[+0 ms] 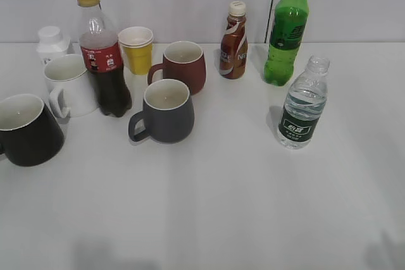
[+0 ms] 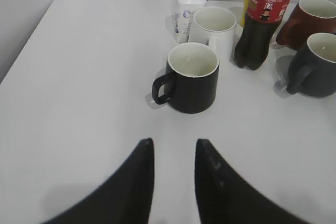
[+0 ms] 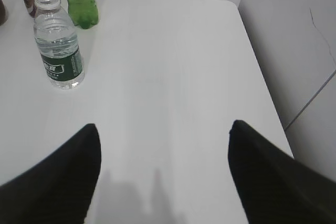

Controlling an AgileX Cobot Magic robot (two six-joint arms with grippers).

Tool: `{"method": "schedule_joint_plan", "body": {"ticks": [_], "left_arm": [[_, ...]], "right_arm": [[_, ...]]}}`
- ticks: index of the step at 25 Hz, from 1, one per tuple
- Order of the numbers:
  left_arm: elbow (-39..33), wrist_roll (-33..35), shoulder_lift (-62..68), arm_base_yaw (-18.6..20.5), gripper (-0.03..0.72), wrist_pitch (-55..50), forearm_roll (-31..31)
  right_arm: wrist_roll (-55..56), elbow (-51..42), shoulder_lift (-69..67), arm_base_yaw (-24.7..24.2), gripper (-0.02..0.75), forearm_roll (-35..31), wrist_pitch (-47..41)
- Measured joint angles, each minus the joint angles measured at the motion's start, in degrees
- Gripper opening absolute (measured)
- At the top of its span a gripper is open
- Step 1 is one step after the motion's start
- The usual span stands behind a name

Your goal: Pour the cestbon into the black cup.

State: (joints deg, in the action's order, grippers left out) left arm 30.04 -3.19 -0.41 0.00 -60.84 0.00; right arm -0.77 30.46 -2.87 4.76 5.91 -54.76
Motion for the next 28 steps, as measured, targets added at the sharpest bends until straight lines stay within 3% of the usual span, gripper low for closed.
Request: {"method": "schedule_joint_plan", "body": {"ticks": [13,18,23,28], "left_arm": [[0.0,0.0,0.0,0.0,0.218,0.0,0.0],[0.8,0.0,0.0,0.0,0.218,2.5,-3.7],[0.5,0.0,0.7,0.0,0.218,20.8,-4.5],[-4.7,0.0,1.3,0.0,0.218,40.7,-2.0]], "right_arm": [[0.0,0.0,0.0,0.0,0.582,0.0,0.0],[0.0,0.0,0.0,0.0,0.582,0.0,0.0],[0.0,0.0,0.0,0.0,0.582,0.0,0.0],[0.0,0.0,0.0,0.0,0.582,0.0,0.0]]}}
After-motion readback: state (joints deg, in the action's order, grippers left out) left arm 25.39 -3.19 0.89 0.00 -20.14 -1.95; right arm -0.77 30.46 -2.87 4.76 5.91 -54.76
